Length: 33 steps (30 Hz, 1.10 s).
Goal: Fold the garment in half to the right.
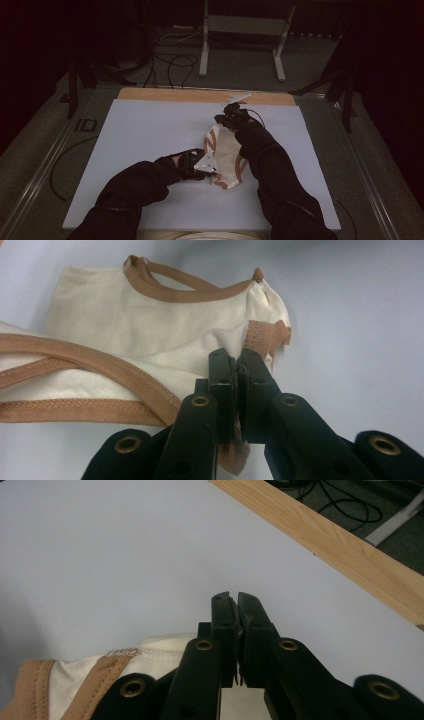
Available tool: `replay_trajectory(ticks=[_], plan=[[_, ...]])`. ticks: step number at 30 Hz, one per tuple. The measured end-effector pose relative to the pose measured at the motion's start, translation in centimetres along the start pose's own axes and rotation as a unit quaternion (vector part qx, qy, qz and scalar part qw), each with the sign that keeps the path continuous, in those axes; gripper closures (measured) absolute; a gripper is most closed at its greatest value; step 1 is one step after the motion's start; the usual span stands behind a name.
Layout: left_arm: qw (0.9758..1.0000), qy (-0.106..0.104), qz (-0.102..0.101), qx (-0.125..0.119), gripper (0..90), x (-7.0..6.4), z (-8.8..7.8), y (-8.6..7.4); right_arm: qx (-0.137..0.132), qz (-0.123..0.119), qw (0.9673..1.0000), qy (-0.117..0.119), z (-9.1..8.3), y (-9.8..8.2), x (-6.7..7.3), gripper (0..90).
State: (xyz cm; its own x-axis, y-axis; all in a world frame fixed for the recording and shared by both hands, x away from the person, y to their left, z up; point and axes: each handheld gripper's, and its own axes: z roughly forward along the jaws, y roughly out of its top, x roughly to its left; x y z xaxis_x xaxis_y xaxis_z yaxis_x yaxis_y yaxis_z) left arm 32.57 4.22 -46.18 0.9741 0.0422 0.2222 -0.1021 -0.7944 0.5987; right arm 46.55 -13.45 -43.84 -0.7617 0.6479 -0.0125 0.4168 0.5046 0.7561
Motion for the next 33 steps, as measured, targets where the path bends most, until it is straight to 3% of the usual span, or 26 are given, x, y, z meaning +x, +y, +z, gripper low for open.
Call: replay_trajectory(ticks=[33], plan=[[0.9996, -0.026, 0.004, 0.006, 87.1, 0.1, 3.6, 1.7, -0.008, 0.048, 0.9987, -0.015, -1.9, -4.3, -2.7, 87.5]])
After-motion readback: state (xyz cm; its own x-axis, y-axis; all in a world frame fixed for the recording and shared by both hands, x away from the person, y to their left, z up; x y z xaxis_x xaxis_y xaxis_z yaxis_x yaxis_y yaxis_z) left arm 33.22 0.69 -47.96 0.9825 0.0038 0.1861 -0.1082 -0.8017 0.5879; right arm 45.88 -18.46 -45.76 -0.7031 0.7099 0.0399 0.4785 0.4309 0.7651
